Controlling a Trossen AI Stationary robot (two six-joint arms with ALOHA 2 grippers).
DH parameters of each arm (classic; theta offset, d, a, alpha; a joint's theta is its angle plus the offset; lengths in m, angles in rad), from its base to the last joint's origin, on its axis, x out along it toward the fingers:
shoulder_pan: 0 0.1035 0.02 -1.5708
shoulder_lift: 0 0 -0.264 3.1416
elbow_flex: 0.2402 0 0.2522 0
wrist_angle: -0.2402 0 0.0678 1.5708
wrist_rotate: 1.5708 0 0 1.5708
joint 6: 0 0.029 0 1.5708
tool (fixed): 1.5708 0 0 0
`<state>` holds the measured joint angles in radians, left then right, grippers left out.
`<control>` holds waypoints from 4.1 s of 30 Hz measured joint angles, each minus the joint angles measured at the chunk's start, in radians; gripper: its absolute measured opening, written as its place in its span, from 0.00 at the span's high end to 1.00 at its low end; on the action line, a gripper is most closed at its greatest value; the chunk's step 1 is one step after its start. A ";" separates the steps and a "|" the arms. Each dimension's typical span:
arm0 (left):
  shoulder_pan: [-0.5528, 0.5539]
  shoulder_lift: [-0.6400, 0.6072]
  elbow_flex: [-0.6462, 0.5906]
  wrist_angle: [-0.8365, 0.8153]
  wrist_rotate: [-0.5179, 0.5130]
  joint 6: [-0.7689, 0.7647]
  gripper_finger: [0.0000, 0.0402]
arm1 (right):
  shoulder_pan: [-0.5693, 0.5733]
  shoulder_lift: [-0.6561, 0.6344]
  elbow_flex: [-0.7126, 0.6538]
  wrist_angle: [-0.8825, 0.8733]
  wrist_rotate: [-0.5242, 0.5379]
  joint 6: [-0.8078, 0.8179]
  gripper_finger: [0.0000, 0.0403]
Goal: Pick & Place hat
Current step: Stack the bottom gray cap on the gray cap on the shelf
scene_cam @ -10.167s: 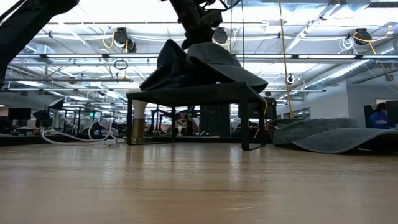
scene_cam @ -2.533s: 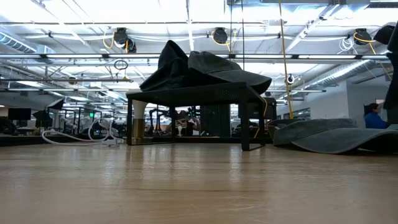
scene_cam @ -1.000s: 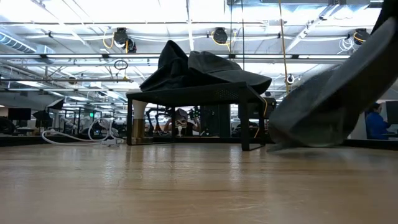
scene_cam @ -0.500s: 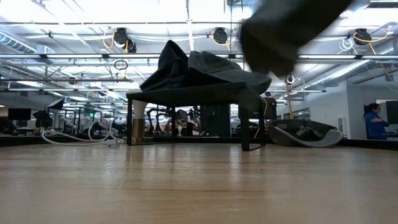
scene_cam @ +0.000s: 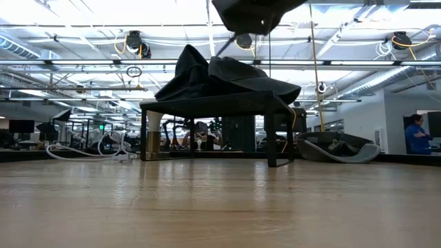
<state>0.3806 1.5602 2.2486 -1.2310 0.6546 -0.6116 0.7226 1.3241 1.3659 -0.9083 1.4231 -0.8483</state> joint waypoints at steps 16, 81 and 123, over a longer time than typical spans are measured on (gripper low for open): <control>0.165 -0.057 0.000 -0.129 0.095 0.023 0.39 | -0.100 -0.042 0.000 0.258 -0.072 -0.234 0.99; 0.240 -0.041 0.000 0.135 0.111 0.068 0.39 | -0.519 0.049 -0.001 1.591 -0.801 -1.146 0.99; 0.180 -0.043 0.000 0.538 0.365 -0.288 0.85 | -0.511 0.049 0.000 1.486 -0.792 -1.076 0.99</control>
<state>0.5602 1.5173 2.2490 -0.6930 1.0197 -0.8993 0.2115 1.3731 1.3659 0.5775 0.6312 -1.9244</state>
